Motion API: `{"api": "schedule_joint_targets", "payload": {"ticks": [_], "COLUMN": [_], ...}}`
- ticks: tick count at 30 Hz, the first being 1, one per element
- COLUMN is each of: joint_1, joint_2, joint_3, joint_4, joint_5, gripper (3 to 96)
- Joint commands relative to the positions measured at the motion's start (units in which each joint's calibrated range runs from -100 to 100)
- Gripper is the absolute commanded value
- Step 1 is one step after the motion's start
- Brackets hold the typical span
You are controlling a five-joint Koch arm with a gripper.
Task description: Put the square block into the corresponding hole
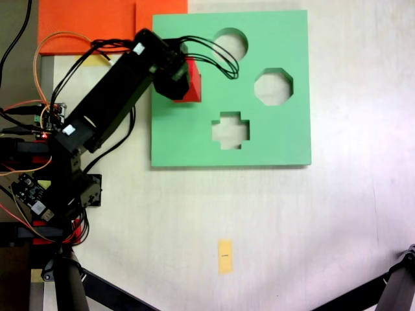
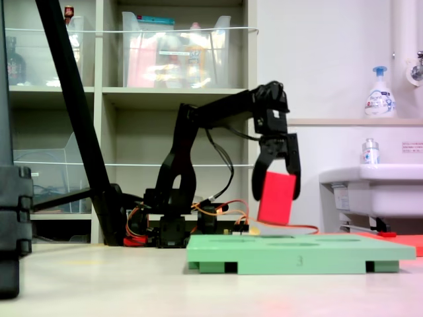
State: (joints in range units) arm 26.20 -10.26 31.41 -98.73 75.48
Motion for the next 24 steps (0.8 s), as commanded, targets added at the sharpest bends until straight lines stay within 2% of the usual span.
{"api": "schedule_joint_targets", "payload": {"ticks": [1,24], "joint_1": [0.54,1.42], "joint_2": [2.16,7.89], "joint_3": [6.18,6.88], "joint_4": [-1.27,-1.27], "joint_5": [0.78,2.83], "gripper": [19.1,19.1]}}
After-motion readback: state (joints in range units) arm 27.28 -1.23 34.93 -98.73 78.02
